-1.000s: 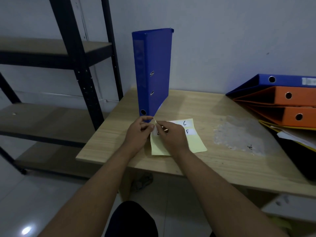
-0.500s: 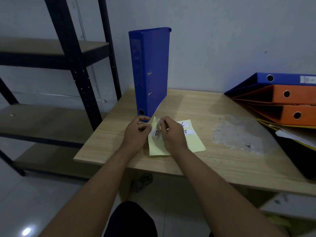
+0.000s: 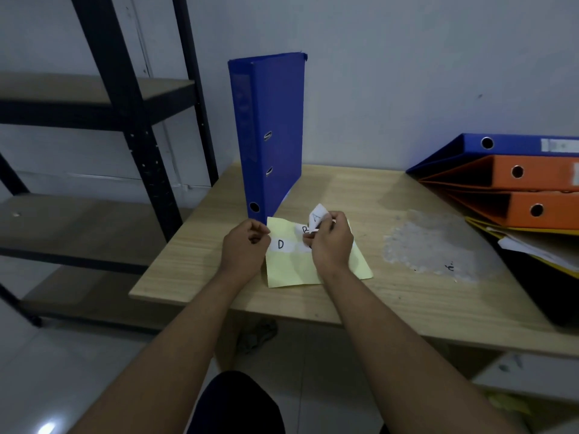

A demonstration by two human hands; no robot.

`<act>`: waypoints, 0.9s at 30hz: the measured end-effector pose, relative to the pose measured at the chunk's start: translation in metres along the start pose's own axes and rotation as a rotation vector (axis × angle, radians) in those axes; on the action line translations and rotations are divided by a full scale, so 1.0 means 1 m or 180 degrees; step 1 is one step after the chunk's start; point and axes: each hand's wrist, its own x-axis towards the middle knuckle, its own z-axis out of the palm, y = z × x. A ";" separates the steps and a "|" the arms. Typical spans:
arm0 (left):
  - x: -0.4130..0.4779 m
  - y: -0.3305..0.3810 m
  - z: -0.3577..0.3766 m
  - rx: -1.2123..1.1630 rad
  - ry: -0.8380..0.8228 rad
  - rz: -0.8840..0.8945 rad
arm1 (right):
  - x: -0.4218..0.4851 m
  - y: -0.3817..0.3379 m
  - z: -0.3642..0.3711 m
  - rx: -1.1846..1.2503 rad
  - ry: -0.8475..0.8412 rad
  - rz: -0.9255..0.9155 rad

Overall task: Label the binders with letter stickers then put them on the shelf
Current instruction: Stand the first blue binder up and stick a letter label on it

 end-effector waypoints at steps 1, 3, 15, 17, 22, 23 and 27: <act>0.000 -0.001 0.000 0.0027 0.0015 -0.0016 | 0.000 -0.001 -0.001 0.0068 0.0079 0.0005; -0.001 -0.001 0.001 0.0093 0.0073 -0.0009 | 0.000 0.000 -0.002 0.0086 0.0145 -0.0050; -0.010 0.009 -0.010 -0.0768 -0.0606 0.0048 | -0.023 0.003 0.010 -0.1191 -0.1042 -0.2149; -0.010 0.009 -0.008 -0.0761 -0.0559 0.0052 | -0.022 0.004 0.010 -0.1084 -0.1022 -0.2169; -0.004 0.003 -0.006 -0.0746 -0.0342 0.0003 | -0.023 0.003 0.007 -0.0946 -0.1272 -0.2085; -0.004 0.002 -0.006 -0.0790 -0.0336 -0.0041 | -0.023 0.002 0.006 -0.0892 -0.1262 -0.1982; -0.005 0.003 -0.005 -0.0733 -0.0373 -0.0002 | -0.020 -0.003 0.002 -0.0761 -0.1191 -0.1248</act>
